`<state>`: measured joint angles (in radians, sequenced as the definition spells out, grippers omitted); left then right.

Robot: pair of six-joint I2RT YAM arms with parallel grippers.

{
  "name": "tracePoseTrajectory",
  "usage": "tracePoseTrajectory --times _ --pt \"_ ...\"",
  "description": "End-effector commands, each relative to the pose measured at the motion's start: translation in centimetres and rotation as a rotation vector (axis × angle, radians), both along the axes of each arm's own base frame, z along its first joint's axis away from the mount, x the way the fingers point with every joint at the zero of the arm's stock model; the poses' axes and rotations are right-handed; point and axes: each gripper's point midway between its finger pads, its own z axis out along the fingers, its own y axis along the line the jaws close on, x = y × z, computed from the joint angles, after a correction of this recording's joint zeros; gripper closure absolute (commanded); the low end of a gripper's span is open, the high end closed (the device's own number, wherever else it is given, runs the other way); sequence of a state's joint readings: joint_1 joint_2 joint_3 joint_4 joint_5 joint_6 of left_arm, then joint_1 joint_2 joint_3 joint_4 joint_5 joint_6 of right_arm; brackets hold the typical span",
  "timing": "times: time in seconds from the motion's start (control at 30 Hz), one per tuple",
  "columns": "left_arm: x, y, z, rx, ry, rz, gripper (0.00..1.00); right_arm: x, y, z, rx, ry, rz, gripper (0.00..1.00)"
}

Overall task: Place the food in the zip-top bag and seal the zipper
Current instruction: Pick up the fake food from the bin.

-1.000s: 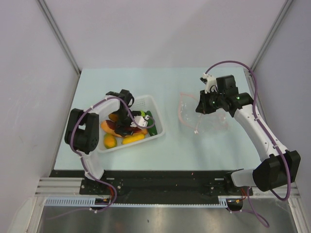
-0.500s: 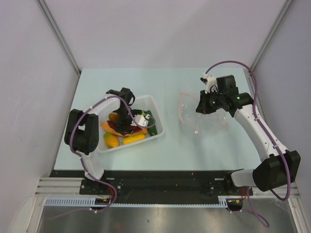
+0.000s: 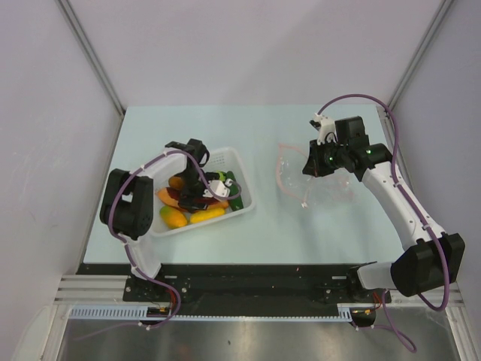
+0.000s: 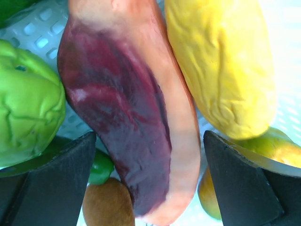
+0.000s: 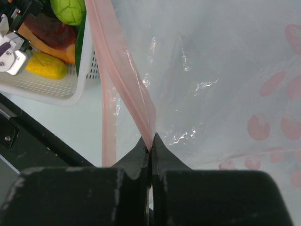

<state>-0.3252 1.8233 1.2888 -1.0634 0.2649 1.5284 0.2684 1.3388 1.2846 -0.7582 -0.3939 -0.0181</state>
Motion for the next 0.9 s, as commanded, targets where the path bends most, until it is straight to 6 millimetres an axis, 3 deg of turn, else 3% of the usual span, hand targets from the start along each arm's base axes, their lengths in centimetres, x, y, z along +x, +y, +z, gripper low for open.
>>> tracePoseTrajectory --times 0.0,0.2,0.37,0.6,0.87 --pt "0.5 -0.7 -1.5 -0.029 -0.019 0.070 0.00 0.2 0.1 0.5 0.013 -0.015 0.004 1.00" --pt "1.7 -1.2 -2.9 -0.048 -0.056 0.141 0.00 0.1 -0.1 0.5 0.014 -0.014 -0.001 1.00" --pt "1.4 -0.9 -3.1 -0.046 -0.076 0.165 0.20 0.1 -0.1 0.7 0.017 -0.021 -0.002 1.00" --pt "-0.3 -0.9 1.9 -0.107 -0.100 0.176 0.46 -0.4 0.1 1.3 0.044 -0.023 0.017 1.00" --pt "-1.0 -1.1 5.7 -0.171 -0.135 0.178 0.51 -0.7 0.4 2.5 0.077 -0.045 0.040 1.00"
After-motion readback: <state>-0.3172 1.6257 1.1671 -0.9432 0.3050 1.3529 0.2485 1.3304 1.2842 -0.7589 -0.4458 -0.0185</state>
